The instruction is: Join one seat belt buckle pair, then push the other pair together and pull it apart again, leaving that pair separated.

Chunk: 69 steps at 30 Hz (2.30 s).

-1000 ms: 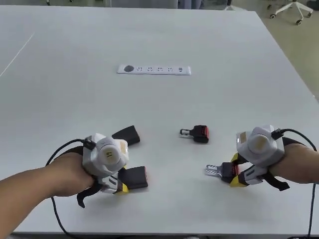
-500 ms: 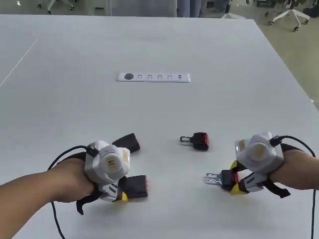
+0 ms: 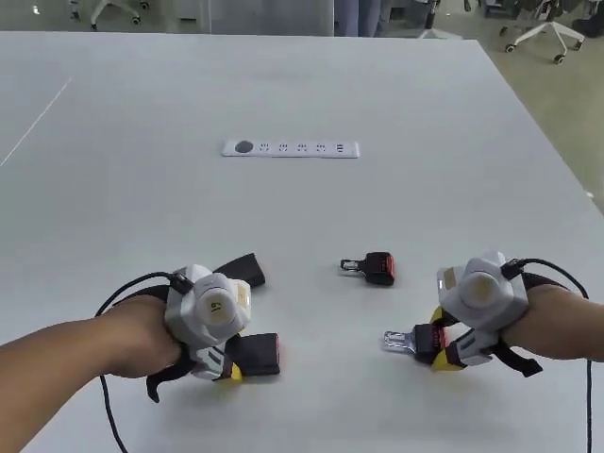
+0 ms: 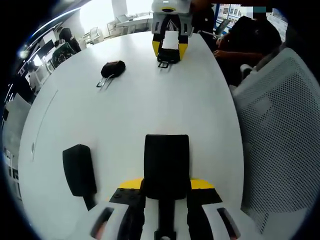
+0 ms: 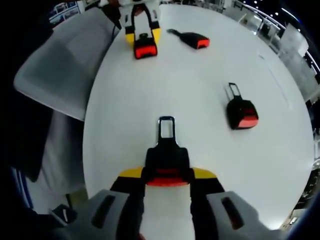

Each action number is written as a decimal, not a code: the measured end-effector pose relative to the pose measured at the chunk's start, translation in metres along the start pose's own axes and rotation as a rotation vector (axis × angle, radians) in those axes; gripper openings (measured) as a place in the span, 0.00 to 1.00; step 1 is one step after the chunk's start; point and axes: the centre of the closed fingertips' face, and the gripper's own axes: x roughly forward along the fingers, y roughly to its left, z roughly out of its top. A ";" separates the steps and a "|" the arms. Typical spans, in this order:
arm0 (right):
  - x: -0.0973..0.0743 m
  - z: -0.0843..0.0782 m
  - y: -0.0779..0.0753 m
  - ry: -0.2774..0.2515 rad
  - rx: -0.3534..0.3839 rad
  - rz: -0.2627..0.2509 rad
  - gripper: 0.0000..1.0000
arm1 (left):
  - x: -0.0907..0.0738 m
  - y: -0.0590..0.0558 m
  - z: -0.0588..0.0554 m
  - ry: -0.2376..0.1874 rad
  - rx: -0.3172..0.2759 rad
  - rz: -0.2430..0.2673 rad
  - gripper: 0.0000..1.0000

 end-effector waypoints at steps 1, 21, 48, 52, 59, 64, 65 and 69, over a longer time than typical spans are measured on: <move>0.001 0.004 0.003 -0.005 -0.004 0.002 0.34 | 0.000 0.000 0.000 0.000 0.000 0.000 0.33; 0.020 0.056 0.018 -0.082 -0.055 0.020 0.34 | 0.000 0.000 0.001 0.013 0.015 -0.005 0.33; 0.038 0.106 0.038 -0.149 -0.101 0.039 0.34 | 0.001 -0.001 0.003 0.007 0.024 -0.005 0.33; 0.039 0.110 0.039 -0.155 -0.103 0.039 0.34 | 0.001 -0.001 0.003 0.011 0.028 -0.007 0.33; 0.041 0.115 0.041 -0.162 -0.102 0.039 0.34 | 0.002 -0.001 0.004 0.015 0.035 -0.010 0.33; 0.042 0.116 0.041 -0.160 -0.101 0.037 0.34 | 0.002 -0.001 0.004 0.015 0.036 -0.012 0.33; 0.041 0.116 0.041 -0.160 -0.101 0.037 0.34 | 0.002 -0.001 0.004 0.015 0.038 -0.012 0.33; 0.041 0.116 0.041 -0.158 -0.100 0.037 0.34 | 0.002 0.000 0.004 0.016 0.040 -0.014 0.33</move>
